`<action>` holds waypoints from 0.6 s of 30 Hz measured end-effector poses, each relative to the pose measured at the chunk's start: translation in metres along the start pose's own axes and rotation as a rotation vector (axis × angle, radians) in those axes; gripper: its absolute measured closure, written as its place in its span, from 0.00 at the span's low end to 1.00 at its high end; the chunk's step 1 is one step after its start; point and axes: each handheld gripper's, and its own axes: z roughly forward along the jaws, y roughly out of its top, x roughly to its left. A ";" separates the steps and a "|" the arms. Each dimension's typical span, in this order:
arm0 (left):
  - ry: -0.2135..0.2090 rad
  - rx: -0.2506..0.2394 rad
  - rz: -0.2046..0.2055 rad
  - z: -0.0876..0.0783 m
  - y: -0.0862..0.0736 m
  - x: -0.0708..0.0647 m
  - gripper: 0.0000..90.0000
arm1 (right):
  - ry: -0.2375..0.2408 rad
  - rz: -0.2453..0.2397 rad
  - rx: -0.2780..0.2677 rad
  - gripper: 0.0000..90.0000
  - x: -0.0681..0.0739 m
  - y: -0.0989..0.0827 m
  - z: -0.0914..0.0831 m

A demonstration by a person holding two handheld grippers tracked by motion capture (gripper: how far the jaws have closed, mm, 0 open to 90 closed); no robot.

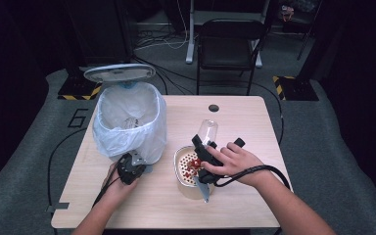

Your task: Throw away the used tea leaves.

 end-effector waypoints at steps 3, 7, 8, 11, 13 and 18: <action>-0.002 -0.002 0.000 0.000 0.000 0.000 1.00 | 0.028 0.016 -0.011 0.39 -0.003 -0.001 0.000; -0.001 -0.005 -0.005 0.000 0.000 0.000 1.00 | 0.062 0.022 -0.040 0.39 -0.012 -0.004 -0.001; -0.001 0.000 0.001 0.000 0.000 0.000 1.00 | 0.085 -0.023 -0.040 0.39 -0.021 -0.009 -0.002; -0.008 0.002 -0.009 -0.001 0.000 -0.001 1.00 | 0.123 0.092 -0.076 0.39 -0.031 -0.016 0.000; -0.001 0.000 -0.015 0.000 0.000 -0.001 1.00 | 0.156 0.225 -0.119 0.39 -0.031 -0.025 0.005; 0.004 -0.010 -0.010 0.001 0.000 -0.001 1.00 | 0.272 0.405 -0.130 0.39 -0.050 -0.042 0.019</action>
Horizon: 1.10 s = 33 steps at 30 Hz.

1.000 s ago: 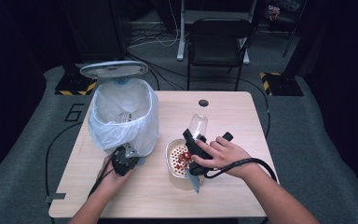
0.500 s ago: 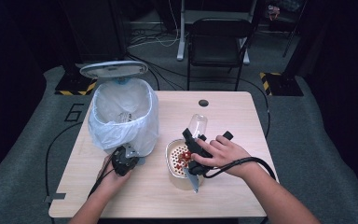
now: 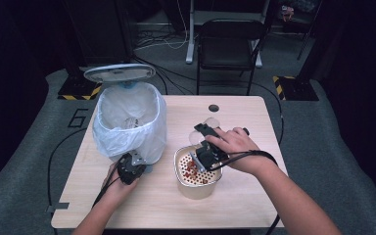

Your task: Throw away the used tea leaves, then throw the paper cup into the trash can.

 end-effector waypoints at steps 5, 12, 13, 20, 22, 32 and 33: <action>-0.008 0.007 0.012 -0.001 0.000 0.001 1.00 | 0.129 0.209 -0.024 0.39 -0.022 -0.017 0.011; -0.008 0.000 0.005 0.000 0.000 0.001 1.00 | 0.301 0.510 -0.118 0.39 -0.047 -0.038 0.022; -0.008 0.000 0.005 0.000 0.000 0.001 1.00 | 0.319 0.549 -0.136 0.39 -0.049 -0.040 0.023; -0.008 0.002 0.005 0.000 0.000 0.002 1.00 | 0.481 0.874 -0.241 0.39 -0.063 -0.054 0.024; -0.009 -0.001 0.004 0.000 0.000 0.001 1.00 | 0.496 0.942 -0.282 0.39 -0.070 -0.056 0.021; -0.006 0.005 -0.017 0.000 0.000 0.001 1.00 | 0.506 1.170 -0.373 0.40 -0.109 -0.048 0.020; -0.006 0.004 -0.017 0.000 0.000 0.000 1.00 | 0.509 1.182 -0.370 0.40 -0.112 -0.046 0.019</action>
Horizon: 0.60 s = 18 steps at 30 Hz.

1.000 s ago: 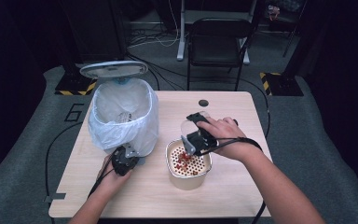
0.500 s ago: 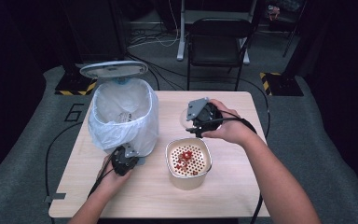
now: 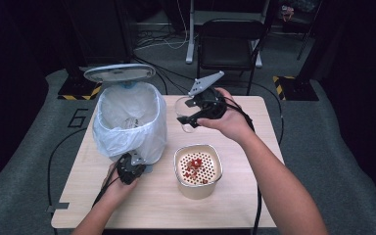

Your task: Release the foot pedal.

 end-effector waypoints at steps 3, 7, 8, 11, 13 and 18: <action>-0.006 0.001 0.000 0.000 0.000 0.001 1.00 | -0.034 0.005 -0.018 0.40 0.002 0.017 0.002; -0.007 0.005 0.004 -0.001 0.000 0.000 1.00 | -0.053 0.017 -0.045 0.40 0.005 0.035 0.003; 0.000 0.003 0.006 0.000 0.000 0.000 1.00 | -0.053 0.020 -0.048 0.40 0.006 0.040 0.003; -0.011 0.008 0.011 -0.001 0.001 0.001 1.00 | -0.047 0.029 -0.084 0.39 0.009 0.053 0.006; -0.012 0.008 0.006 -0.001 0.001 0.001 1.00 | -0.033 0.033 -0.102 0.39 0.011 0.061 0.009; -0.008 0.006 0.000 0.000 0.000 0.000 1.00 | -0.007 0.045 -0.098 0.39 0.018 0.078 0.026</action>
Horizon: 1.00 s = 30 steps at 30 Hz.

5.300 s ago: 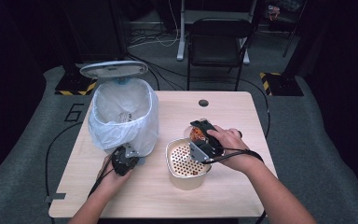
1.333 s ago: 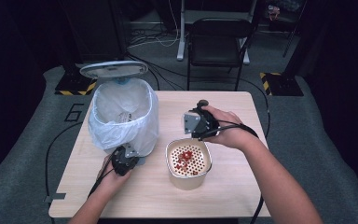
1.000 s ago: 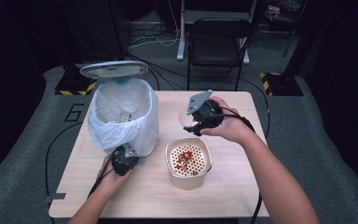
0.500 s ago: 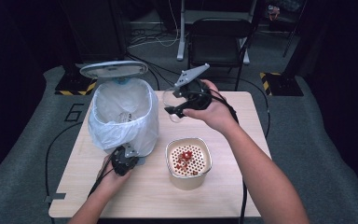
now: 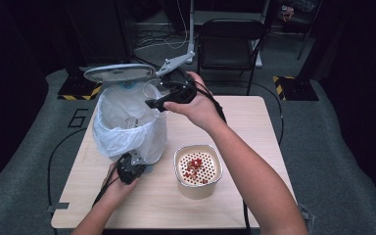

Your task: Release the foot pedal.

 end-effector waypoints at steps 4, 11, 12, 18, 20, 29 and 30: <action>-0.002 0.002 0.003 0.000 0.000 0.000 1.00 | 0.009 0.013 -0.009 0.39 0.002 0.005 0.015; -0.004 0.002 -0.002 0.000 0.000 0.000 1.00 | -0.018 0.057 -0.010 0.38 0.010 0.008 0.049; -0.004 0.002 -0.001 0.000 0.000 0.000 1.00 | -0.018 0.059 -0.010 0.38 0.010 0.008 0.052; -0.002 -0.004 -0.006 0.000 0.000 0.000 1.00 | -0.084 0.096 -0.019 0.35 0.015 0.002 0.078; 0.000 -0.009 -0.006 0.001 0.000 0.000 1.00 | -0.102 0.122 -0.044 0.34 0.017 -0.003 0.089; 0.001 -0.006 -0.008 0.000 0.000 0.001 1.00 | -0.185 0.164 -0.103 0.08 0.029 -0.012 0.106; -0.003 -0.005 -0.009 0.000 0.000 0.000 1.00 | -0.188 0.170 -0.121 0.06 0.029 -0.012 0.104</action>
